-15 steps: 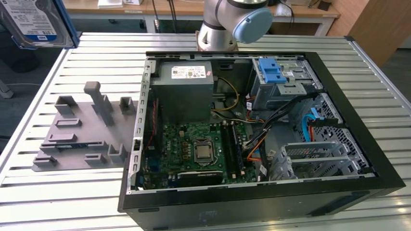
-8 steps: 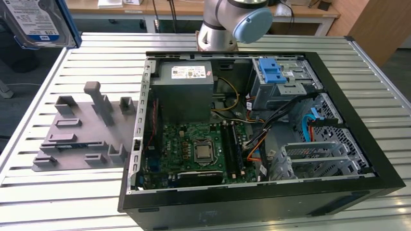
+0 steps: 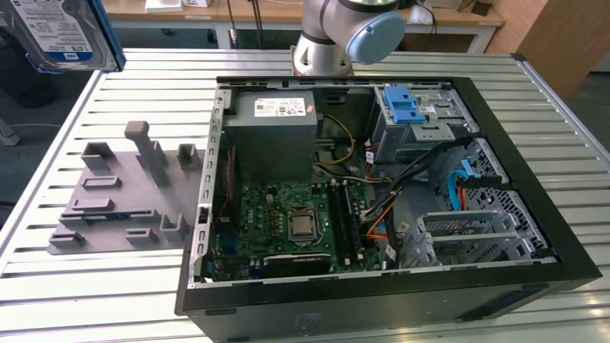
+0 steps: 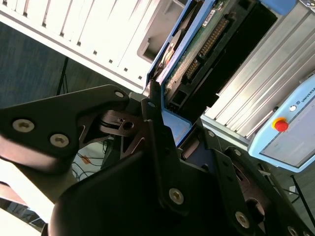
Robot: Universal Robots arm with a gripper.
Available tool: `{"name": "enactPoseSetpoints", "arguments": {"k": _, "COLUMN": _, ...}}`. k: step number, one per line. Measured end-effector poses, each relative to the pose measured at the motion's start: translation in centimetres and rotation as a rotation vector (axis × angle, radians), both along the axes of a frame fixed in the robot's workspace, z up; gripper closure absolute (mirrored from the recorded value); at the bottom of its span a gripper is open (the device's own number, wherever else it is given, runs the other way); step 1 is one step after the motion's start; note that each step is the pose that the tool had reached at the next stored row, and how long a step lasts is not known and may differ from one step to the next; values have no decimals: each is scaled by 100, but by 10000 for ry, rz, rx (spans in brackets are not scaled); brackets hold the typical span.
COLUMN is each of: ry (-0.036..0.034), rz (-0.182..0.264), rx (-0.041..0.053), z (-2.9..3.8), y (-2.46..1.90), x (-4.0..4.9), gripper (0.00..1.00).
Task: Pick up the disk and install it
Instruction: 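Pick up the disk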
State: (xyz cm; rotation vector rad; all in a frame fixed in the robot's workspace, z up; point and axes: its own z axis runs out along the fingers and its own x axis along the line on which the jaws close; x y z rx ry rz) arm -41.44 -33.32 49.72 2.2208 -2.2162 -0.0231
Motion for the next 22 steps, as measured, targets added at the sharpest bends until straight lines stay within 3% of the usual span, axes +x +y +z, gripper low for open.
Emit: {"name": "enactPoseSetpoints", "arguments": {"k": 22, "ry": 0, "rz": 0, "rx": 0, "z": 0, "y": 0, "x": 158, "gripper": 64}}
